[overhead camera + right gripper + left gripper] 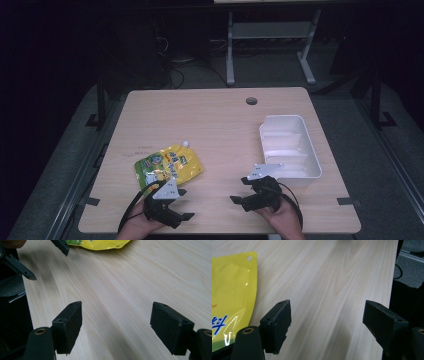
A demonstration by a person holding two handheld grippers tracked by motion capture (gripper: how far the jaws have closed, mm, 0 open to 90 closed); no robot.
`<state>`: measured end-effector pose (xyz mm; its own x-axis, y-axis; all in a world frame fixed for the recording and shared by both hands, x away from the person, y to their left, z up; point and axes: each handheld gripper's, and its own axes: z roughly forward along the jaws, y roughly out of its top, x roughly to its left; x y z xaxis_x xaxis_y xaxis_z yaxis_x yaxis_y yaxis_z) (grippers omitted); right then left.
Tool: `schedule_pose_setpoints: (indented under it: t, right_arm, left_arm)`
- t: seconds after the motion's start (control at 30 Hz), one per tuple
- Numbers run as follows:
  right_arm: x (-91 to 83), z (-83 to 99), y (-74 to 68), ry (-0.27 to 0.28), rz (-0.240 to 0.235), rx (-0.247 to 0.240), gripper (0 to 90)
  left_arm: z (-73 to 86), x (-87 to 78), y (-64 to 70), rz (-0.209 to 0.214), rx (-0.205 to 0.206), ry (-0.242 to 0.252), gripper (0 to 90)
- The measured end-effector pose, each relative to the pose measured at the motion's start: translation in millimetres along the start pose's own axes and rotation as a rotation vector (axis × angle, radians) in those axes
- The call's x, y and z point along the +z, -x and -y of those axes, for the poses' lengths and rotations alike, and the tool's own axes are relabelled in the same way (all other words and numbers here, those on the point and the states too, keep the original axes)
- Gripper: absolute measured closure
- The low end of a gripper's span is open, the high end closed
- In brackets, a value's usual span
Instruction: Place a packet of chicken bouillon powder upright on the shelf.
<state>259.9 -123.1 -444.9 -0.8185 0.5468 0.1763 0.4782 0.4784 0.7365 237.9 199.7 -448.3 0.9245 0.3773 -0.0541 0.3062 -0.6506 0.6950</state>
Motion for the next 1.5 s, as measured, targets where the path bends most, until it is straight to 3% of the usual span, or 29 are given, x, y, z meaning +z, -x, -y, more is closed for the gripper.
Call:
schedule_pose_setpoints:
  t: [0.3, 0.57, 0.97, 1.2, 1.43, 1.5]
  right_arm:
    - [1.2, -0.5, -0.8, 0.004, 0.005, -0.004, 24.4]
    - [2.1, -1.3, 0.0, 0.010, 0.009, 0.006, 24.0]
    - [6.0, -6.1, 2.0, 0.023, 0.004, 0.049, 23.9]
    - [17.2, -22.5, 3.9, 0.016, -0.011, 0.065, 23.6]
    - [29.7, -41.1, 7.2, -0.007, 0.008, 0.051, 24.6]
    - [37.3, -52.2, 13.2, -0.012, 0.002, 0.073, 25.3]
  left_arm:
    - [1.2, -11.7, -6.1, -0.017, -0.017, 0.022, 25.6]
    - [5.8, -24.5, -19.3, -0.040, -0.051, 0.042, 29.0]
    - [14.5, -39.8, -38.3, -0.089, -0.100, 0.055, 34.9]
    - [24.5, -53.3, -54.5, -0.137, -0.149, 0.065, 40.8]
    - [35.3, -63.9, -69.2, -0.175, -0.198, 0.073, 46.3]
    - [38.6, -66.7, -72.9, -0.187, -0.212, 0.074, 48.0]
